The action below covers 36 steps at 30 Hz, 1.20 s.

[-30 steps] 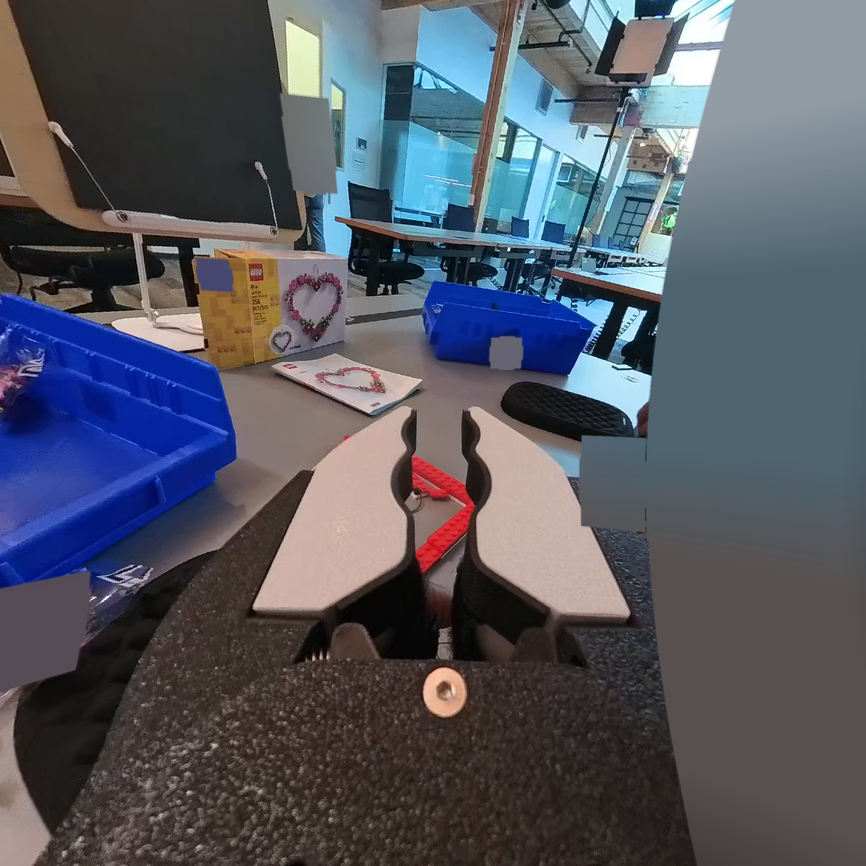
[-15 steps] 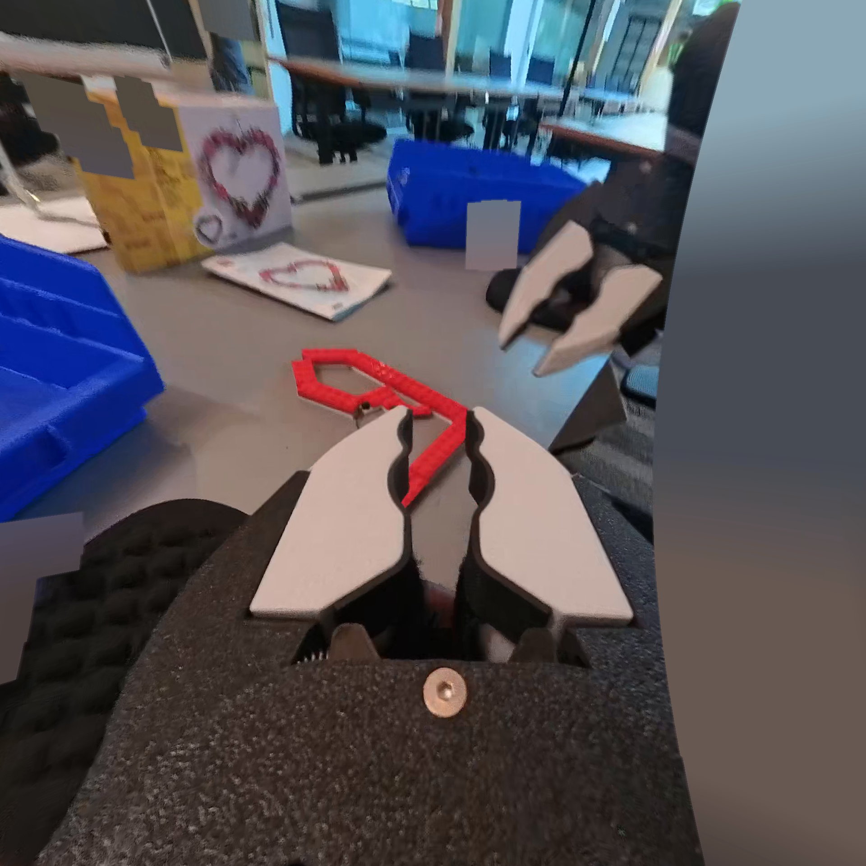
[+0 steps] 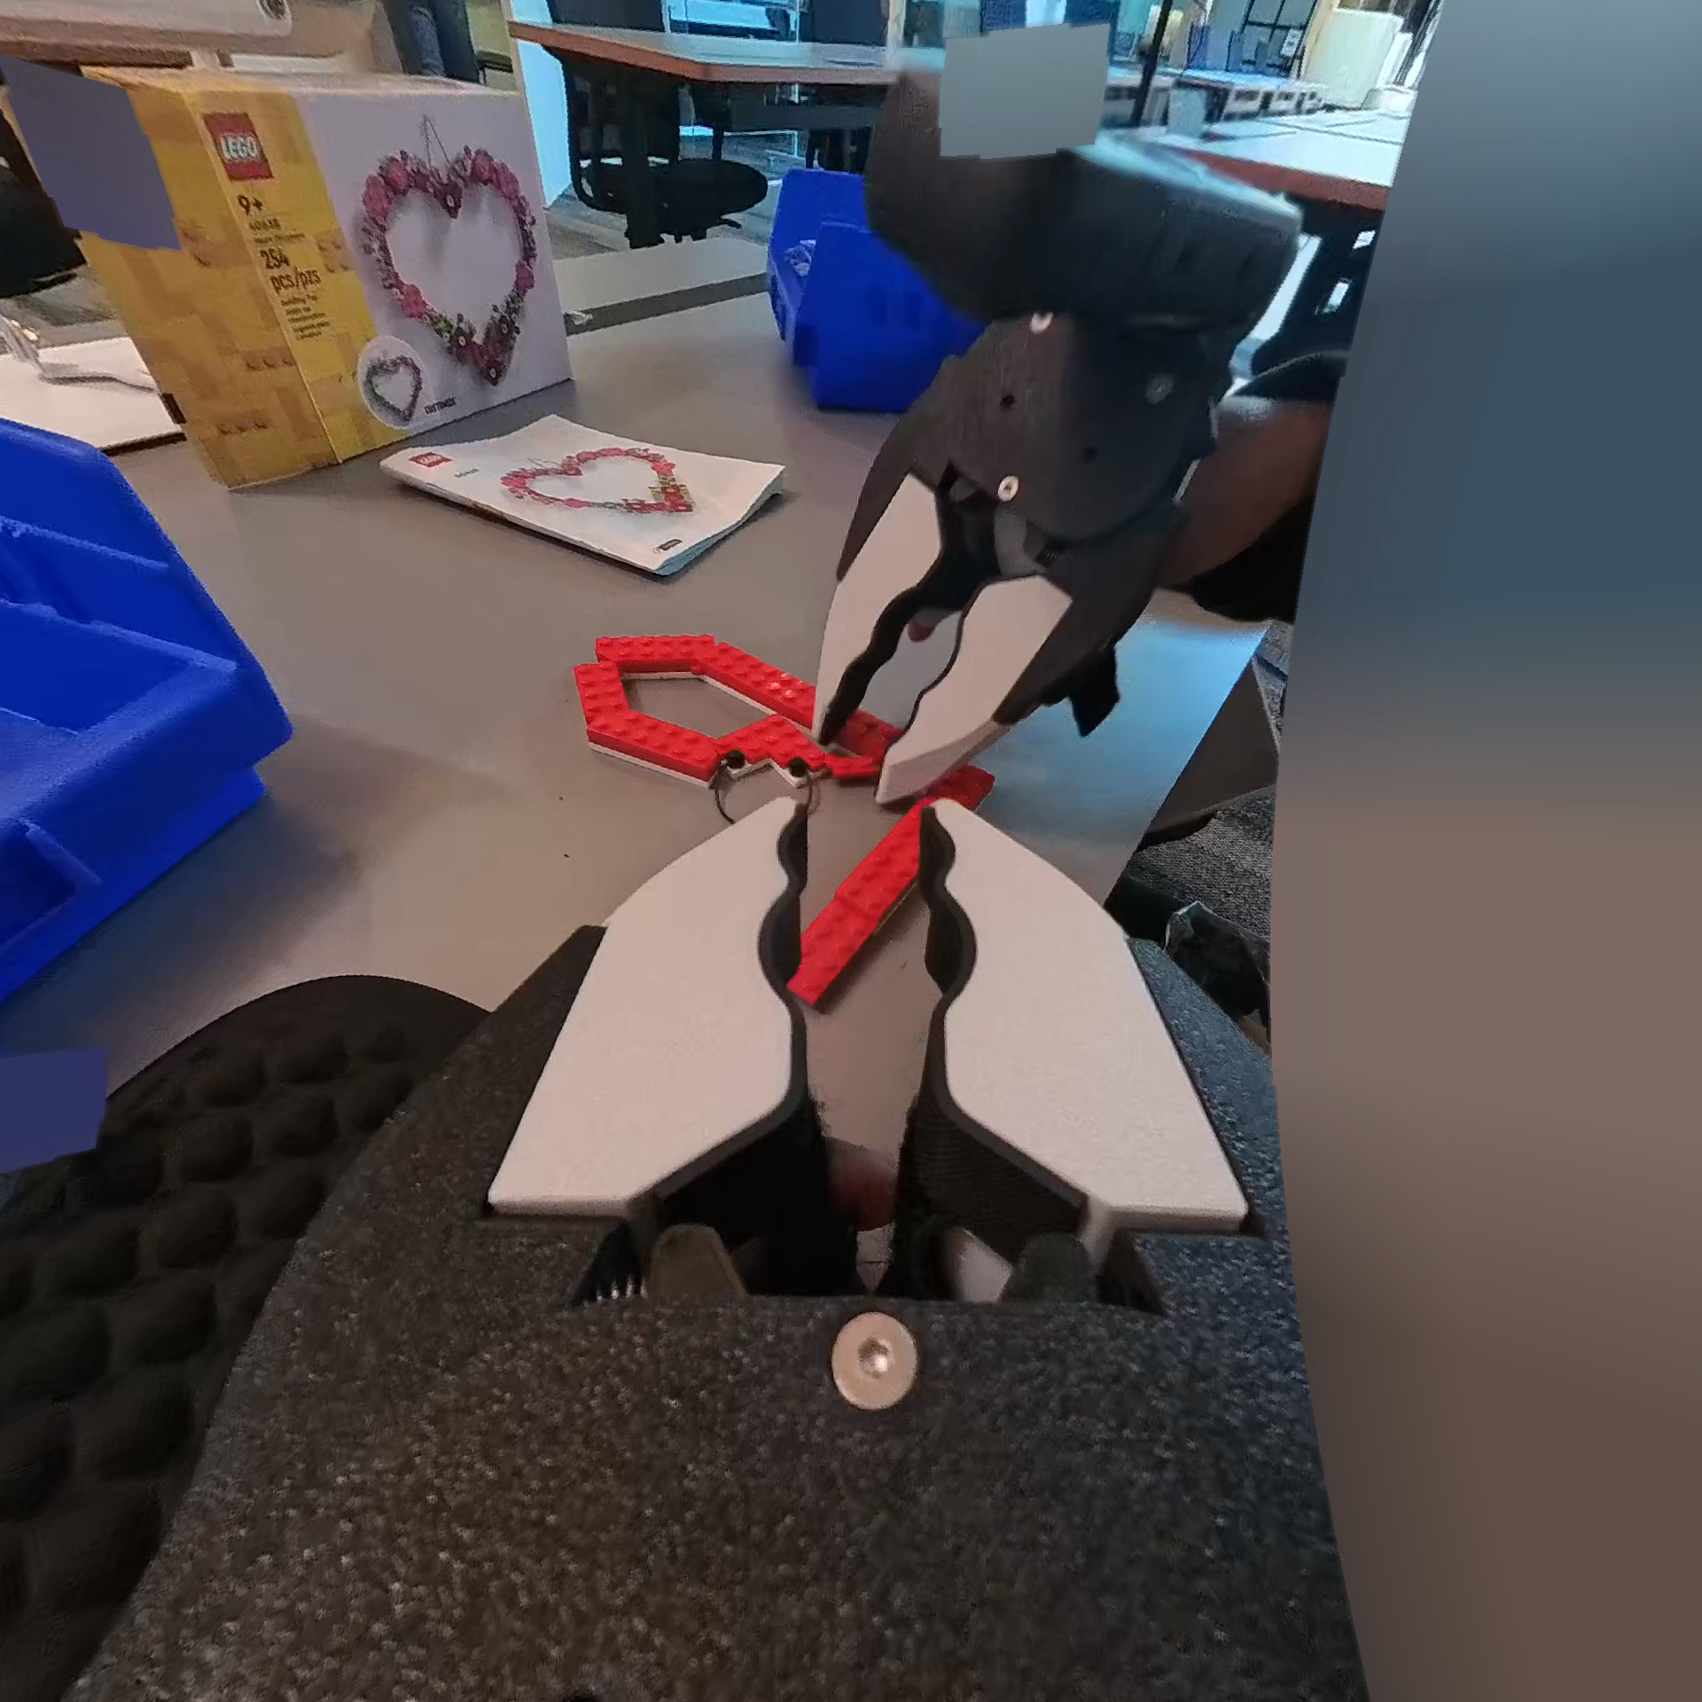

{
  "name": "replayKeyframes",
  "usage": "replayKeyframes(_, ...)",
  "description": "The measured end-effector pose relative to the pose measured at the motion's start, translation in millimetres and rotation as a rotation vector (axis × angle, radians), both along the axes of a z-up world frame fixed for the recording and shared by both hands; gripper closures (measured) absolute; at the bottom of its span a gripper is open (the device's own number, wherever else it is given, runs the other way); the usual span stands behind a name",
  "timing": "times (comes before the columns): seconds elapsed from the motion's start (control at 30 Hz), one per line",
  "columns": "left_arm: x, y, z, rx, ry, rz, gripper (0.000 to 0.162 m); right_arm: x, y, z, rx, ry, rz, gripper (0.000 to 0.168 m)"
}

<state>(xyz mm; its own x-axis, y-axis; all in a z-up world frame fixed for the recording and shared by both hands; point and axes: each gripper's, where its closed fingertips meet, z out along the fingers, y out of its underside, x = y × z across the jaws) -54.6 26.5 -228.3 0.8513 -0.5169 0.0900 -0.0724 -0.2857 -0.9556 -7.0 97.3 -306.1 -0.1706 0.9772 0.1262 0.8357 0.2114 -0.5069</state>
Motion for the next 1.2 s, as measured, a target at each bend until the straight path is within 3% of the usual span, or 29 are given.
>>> replayKeyframes(0.13,-3.1,3.0,1.1,0.009,0.039,0.000,0.139,-5.1,-1.6,-2.8,0.034,-0.009,0.034,0.152)
replayKeyframes(0.3,-5.2,18.0,0.1,0.003,0.197,-0.092,0.139,3.8,-27.7,-1.0,-0.021,-0.008,0.240,0.154)
replayKeyframes(0.47,4.1,47.3,-30.2,-0.051,0.480,-0.292,0.140,0.3,-26.2,13.7,-0.212,0.049,0.184,0.131)
replayKeyframes(0.6,5.3,60.5,-53.1,-0.058,0.673,-0.427,0.139,-8.8,-15.0,3.5,-0.246,-0.014,0.102,0.119)
replayKeyframes(0.83,19.2,68.5,-73.9,-0.043,0.727,-0.561,0.140,-11.4,-10.9,-3.8,-0.244,-0.121,0.063,0.136)
replayKeyframes(0.9,21.6,65.1,-76.4,-0.081,0.709,-0.594,0.148,-10.8,-10.3,-4.2,-0.225,-0.141,0.084,0.136)
replayKeyframes(1.0,21.3,65.3,-76.7,-0.165,0.654,-0.569,0.149,-11.1,-9.5,-4.5,-0.176,-0.142,0.129,0.136)
replayKeyframes(1.2,19.6,67.0,-76.0,-0.175,0.611,-0.516,0.149,-12.5,-7.0,-2.1,-0.064,-0.036,0.143,0.136)
